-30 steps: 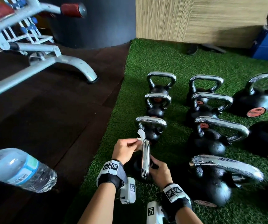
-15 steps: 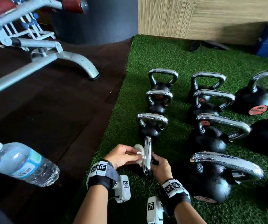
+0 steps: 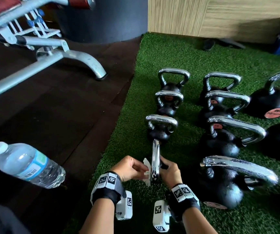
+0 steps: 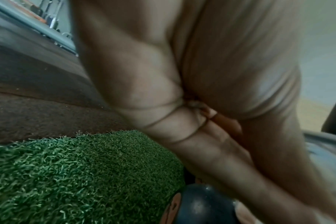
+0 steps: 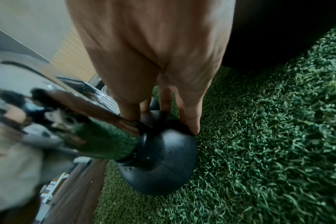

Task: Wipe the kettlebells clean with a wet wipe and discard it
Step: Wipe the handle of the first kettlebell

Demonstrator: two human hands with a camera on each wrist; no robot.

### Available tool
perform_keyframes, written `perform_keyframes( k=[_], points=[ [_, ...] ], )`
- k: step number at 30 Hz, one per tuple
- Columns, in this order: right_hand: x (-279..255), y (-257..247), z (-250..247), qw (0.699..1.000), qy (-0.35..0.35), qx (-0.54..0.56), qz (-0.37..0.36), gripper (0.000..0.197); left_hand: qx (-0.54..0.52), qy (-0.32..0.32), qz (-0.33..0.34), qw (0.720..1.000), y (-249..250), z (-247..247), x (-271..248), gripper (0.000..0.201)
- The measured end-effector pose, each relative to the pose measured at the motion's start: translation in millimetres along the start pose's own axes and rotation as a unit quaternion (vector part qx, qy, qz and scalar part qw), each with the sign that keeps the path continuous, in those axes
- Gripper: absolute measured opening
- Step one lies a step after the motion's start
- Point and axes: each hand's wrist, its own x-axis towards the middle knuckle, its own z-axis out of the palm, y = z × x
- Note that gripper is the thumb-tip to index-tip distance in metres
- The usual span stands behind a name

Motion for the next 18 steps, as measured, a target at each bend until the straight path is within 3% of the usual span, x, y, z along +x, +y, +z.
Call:
perform_keyframes(
  k=[6,11,14,16,18],
  points=[
    [-0.3,-0.7,1.2,1.000,0.010,-0.003,0.003,0.052,0.016,0.012,-0.042,0.999,-8.4,11.6,2.4,0.018],
    [-0.6,-5.9,-0.5,0.999,-0.004,-0.037,-0.006,0.051,-0.054,0.042,-0.090,0.994,-9.9,14.2,-3.1,0.018],
    [1.5,-20.3,-15.2,0.995,0.012,-0.096,-0.024,0.037,-0.088,0.080,-0.079,0.990,5.0,-10.7,-3.6,0.017],
    [-2.8,-41.0,-27.1,0.989,0.077,-0.097,-0.085,0.038,-0.107,0.091,-0.057,0.988,22.0,-29.5,-4.5,0.017],
    [-10.6,-63.6,-38.4,0.972,0.097,-0.086,-0.195,0.049,-0.143,0.087,-0.034,0.985,41.8,-40.6,-6.9,0.019]
  ],
)
